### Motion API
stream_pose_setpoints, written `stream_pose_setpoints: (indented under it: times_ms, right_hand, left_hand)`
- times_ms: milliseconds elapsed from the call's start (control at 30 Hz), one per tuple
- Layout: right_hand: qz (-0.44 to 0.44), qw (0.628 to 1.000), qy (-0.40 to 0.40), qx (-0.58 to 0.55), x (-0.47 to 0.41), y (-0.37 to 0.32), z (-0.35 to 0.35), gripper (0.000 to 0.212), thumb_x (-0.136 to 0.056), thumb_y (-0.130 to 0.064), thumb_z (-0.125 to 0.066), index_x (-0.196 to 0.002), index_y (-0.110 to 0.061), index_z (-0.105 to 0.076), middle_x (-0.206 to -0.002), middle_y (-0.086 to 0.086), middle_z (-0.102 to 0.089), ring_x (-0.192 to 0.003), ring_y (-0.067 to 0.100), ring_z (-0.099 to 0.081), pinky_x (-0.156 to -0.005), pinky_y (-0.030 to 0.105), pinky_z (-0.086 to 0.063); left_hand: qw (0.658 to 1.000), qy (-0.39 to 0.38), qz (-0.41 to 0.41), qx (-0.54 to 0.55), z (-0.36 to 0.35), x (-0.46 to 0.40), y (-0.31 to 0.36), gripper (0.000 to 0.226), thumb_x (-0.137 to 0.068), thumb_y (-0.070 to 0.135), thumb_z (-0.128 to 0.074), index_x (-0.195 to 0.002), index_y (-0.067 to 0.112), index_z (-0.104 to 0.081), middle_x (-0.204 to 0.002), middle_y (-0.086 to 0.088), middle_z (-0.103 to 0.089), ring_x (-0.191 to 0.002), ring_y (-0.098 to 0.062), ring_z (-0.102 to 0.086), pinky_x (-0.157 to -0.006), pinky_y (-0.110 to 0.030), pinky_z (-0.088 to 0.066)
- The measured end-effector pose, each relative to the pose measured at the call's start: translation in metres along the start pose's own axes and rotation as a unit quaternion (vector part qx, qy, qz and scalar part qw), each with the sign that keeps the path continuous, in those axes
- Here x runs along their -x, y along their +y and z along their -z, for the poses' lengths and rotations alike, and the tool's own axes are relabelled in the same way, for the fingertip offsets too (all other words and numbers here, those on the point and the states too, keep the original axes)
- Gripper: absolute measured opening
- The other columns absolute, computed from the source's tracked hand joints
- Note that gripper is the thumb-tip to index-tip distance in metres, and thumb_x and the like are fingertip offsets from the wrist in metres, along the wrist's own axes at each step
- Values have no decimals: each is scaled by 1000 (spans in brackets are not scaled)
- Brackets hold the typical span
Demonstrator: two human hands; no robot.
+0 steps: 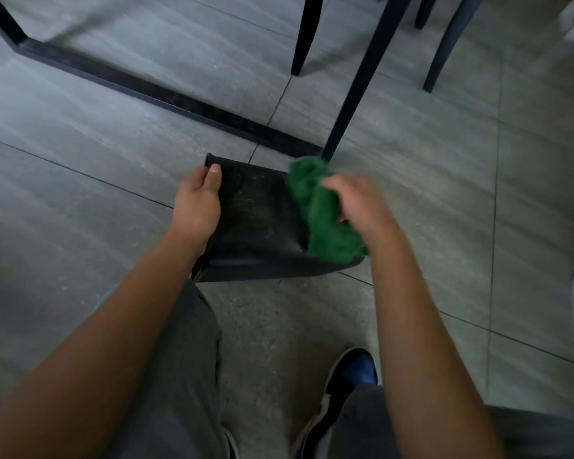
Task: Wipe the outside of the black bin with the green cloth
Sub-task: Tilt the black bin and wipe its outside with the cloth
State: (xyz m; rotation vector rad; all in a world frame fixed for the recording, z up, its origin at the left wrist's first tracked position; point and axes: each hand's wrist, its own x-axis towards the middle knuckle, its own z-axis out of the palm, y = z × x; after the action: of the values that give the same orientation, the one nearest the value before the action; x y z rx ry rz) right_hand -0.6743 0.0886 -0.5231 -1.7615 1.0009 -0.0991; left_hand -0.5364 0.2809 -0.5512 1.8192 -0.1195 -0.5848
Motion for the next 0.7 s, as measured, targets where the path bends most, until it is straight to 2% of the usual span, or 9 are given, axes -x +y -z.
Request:
stream_pose_setpoints:
  times_ms: [67, 100, 167, 233, 300, 367, 500, 600, 700]
  right_hand:
    - [73, 996, -26, 39, 4, 13, -23, 41, -101, -58, -50, -115, -32, -77, -110, -14, -74, -94, 4, -71, -90, 32, -52]
    - [104, 992, 22, 63, 2, 21, -32, 43, -101, -60, -46, -120, -35, -75, -122, -14, -73, -111, 2, -65, -99, 32, -49]
    - [112, 977, 99, 154, -3, 43, -46, 51, -100, -64, -41, -137, -38, -65, -152, -8, -56, -145, 14, -43, -120, 45, -33]
    - [82, 960, 108, 245, -2, 61, -64, 63, -98, -68, -33, -153, -39, -45, -169, -1, -31, -159, 23, -18, -129, 50, -14]
    - [65, 945, 123, 297, -5, 69, -69, 67, -98, -71, -26, -158, -42, -33, -172, 2, -20, -161, 28, -10, -130, 53, -7]
    - [21, 937, 147, 315, -22, 80, -52, 66, -99, -73, -22, -158, -45, -28, -173, 1, -19, -160, 32, -13, -127, 58, -10]
    - [-83, 965, 137, 206, -57, 86, -11, 56, -106, -56, -24, -159, -38, -35, -170, -1, -29, -154, 33, -32, -123, 53, -29]
    - [40, 939, 117, 322, -36, 40, -65, 61, -107, -58, -14, -162, -36, -27, -172, -2, -21, -159, 31, -19, -127, 57, -16]
    - [199, 936, 57, 284, -5, -6, -114, 64, -105, -56, -12, -162, -32, -27, -171, 1, -25, -157, 25, -25, -127, 48, -22]
  left_hand:
    - [1000, 14, 6, 1, 0, -3, 0, 32, -108, 39, -41, -105, 18, -64, -103, -7, -66, -95, -19, -63, -91, -44, -52]
    - [1000, 22, 9, 4, 0, -4, 1, 34, -108, 40, -42, -106, 15, -65, -102, -8, -66, -95, -20, -64, -93, -46, -53]
    - [1000, 25, 13, 9, 0, -5, 1, 40, -108, 42, -41, -108, 11, -66, -102, -10, -67, -97, -23, -65, -95, -50, -54]
    - [1000, 22, 10, 7, -1, -6, 2, 50, -107, 47, -39, -109, 4, -65, -99, -12, -66, -97, -25, -66, -95, -52, -55]
    - [1000, 13, 1, -2, -1, -6, 3, 55, -107, 50, -38, -106, 1, -65, -97, -14, -64, -95, -27, -66, -92, -47, -56]
    - [999, -4, -23, -24, -1, -3, 4, 49, -108, 46, -40, -103, 4, -63, -96, -19, -63, -93, -29, -65, -88, -45, -55]
    - [996, -40, -45, -62, 1, 5, 5, 46, -108, 44, -39, -113, 3, -61, -110, -23, -64, -100, -32, -65, -93, -54, -54]
    - [996, -41, -59, -50, -5, 8, 9, 51, -108, 48, -36, -113, 4, -61, -99, -11, -64, -97, -22, -66, -94, -55, -54]
    - [996, -32, -78, -12, -14, 11, 7, 48, -110, 45, -32, -96, 14, -66, -82, 5, -67, -77, -7, -65, -73, -30, -57]
